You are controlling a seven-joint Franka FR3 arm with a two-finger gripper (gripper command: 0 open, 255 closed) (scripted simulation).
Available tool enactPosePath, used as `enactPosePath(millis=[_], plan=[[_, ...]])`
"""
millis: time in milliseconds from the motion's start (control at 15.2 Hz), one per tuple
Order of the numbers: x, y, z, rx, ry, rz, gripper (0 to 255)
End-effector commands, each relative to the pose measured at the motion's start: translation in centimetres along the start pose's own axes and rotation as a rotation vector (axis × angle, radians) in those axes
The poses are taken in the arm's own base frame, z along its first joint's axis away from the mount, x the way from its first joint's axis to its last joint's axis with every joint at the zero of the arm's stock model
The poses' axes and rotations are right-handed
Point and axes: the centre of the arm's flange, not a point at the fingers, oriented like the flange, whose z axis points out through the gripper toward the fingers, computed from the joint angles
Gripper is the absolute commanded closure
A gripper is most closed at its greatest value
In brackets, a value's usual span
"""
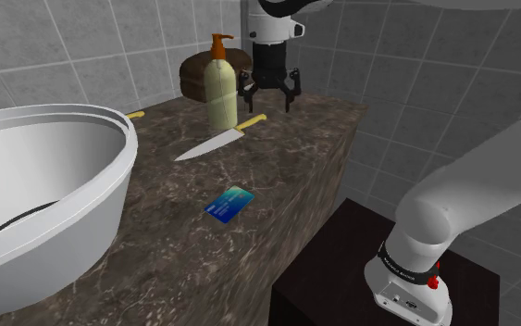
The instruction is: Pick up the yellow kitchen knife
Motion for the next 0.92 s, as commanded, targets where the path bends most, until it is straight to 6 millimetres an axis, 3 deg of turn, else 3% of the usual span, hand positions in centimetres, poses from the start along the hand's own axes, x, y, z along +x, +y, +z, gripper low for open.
enactPosePath(millis=[0, 330, 858], plan=[[1.5, -2.2, 0.4, -0.008, -0.014, 0.206, 0], [6.6, -5.9, 1.2, -0.027, -0.04, 0.625, 0], [6.5, -6.1, 5.2, -0.027, -0.04, 0.625, 0]])
